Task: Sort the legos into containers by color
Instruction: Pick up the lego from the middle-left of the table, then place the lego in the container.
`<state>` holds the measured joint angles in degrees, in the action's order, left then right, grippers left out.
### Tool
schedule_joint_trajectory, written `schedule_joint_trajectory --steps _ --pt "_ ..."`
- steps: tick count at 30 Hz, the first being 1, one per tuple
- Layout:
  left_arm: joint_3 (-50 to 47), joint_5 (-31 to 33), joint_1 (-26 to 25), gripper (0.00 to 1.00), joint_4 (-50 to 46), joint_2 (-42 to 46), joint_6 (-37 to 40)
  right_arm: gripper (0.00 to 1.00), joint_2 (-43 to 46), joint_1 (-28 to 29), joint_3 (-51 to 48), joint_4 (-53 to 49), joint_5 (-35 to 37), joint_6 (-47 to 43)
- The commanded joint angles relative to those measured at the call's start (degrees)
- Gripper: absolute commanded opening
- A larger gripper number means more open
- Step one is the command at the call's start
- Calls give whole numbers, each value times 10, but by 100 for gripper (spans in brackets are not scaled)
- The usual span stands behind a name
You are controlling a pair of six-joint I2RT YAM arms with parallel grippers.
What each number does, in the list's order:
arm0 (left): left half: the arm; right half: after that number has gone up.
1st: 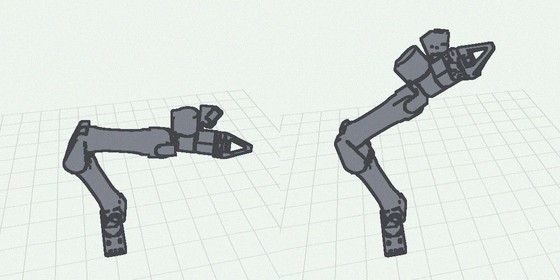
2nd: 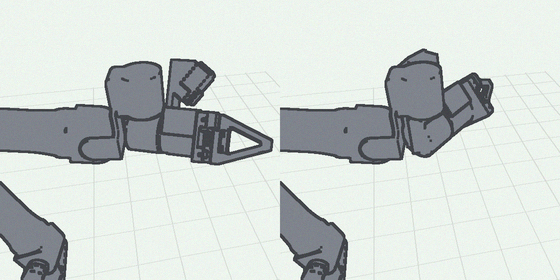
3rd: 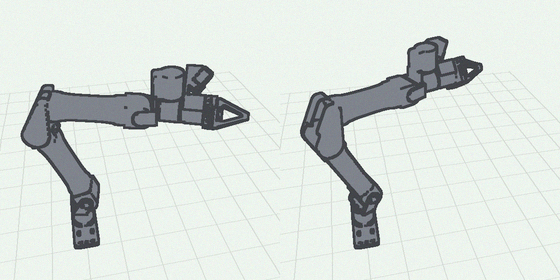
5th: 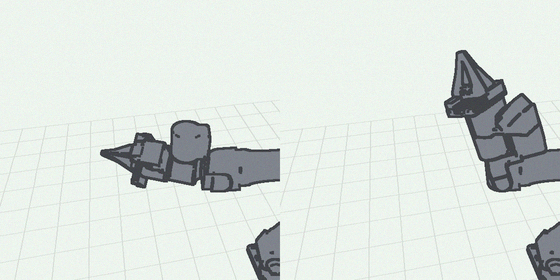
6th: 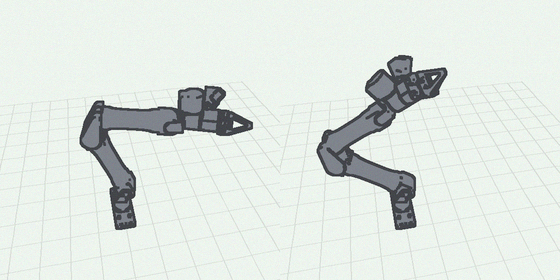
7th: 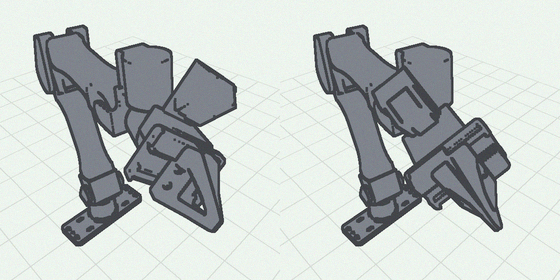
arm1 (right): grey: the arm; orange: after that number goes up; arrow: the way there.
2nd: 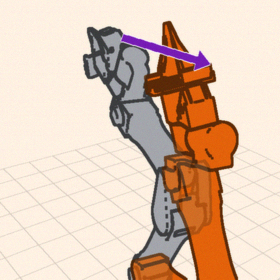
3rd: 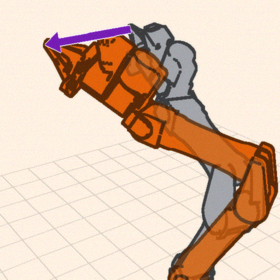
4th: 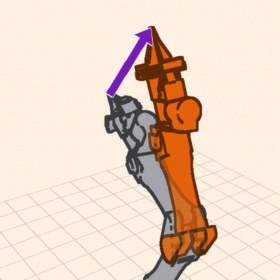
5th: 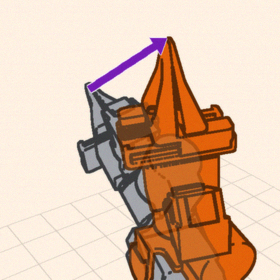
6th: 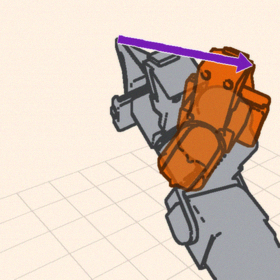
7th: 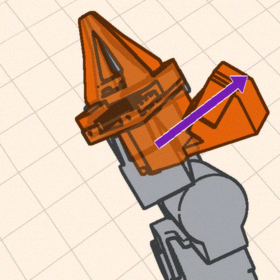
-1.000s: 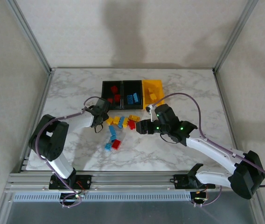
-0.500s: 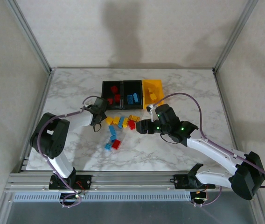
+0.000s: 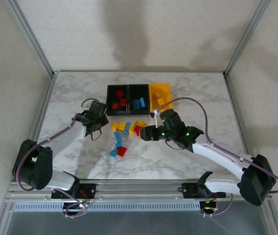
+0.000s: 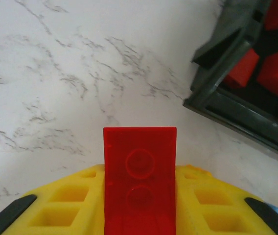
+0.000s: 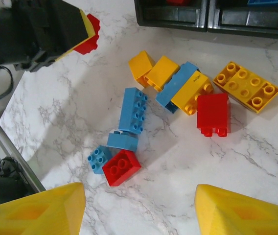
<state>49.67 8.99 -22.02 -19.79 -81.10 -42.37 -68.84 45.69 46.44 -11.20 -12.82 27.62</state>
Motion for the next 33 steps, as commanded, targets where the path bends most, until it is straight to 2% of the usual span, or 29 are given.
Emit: schedule_joint_trajectory --steps 1,10,18,25,33 --pt "50 -51 0 29 -28 -7 40 60 -9 7 15 23 -15 -10" --pt "222 -65 -6 29 -69 -120 83 60 -3 30 2 35 2 14" --pt "374 -13 -7 29 -129 -254 102 60 15 45 -11 43 17 35" --pt "454 -8 -7 29 -150 -343 109 60 22 51 -19 40 24 38" --pt "501 9 -7 30 -167 -403 102 60 43 53 -31 32 35 43"
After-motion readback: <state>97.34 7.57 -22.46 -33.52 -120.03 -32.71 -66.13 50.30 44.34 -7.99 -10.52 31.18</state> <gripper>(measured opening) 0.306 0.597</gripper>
